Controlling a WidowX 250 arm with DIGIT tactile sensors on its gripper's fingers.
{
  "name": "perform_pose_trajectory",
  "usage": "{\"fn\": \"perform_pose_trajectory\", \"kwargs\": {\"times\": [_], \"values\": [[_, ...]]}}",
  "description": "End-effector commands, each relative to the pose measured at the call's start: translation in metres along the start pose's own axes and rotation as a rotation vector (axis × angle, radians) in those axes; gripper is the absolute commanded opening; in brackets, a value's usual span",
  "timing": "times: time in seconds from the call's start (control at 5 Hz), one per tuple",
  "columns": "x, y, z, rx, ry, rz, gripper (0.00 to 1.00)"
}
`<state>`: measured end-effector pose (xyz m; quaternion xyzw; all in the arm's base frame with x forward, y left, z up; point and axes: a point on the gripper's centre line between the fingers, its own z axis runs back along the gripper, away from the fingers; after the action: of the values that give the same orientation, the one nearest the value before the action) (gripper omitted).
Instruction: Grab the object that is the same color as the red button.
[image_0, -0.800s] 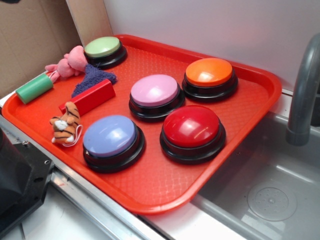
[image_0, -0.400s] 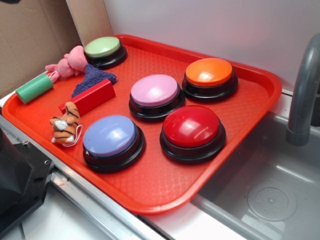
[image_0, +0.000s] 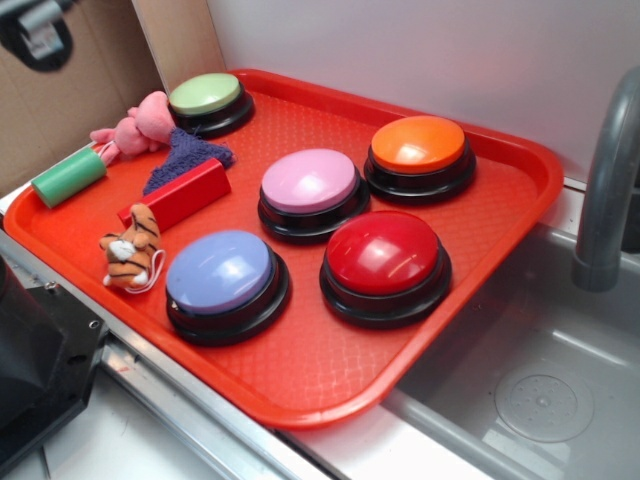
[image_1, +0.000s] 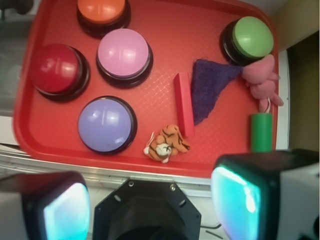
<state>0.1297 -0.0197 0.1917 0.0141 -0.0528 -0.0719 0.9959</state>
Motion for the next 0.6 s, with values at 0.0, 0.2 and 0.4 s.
{"fn": "perform_pose_trajectory", "kwargs": {"times": [0.0,0.2,0.4], "values": [[0.007,0.028,-0.060,-0.049,-0.045,0.030,1.00],[0.010,0.045,-0.091,-0.048,-0.061,0.037,1.00],[0.017,0.057,-0.111,-0.062,-0.051,0.037,1.00]]}}
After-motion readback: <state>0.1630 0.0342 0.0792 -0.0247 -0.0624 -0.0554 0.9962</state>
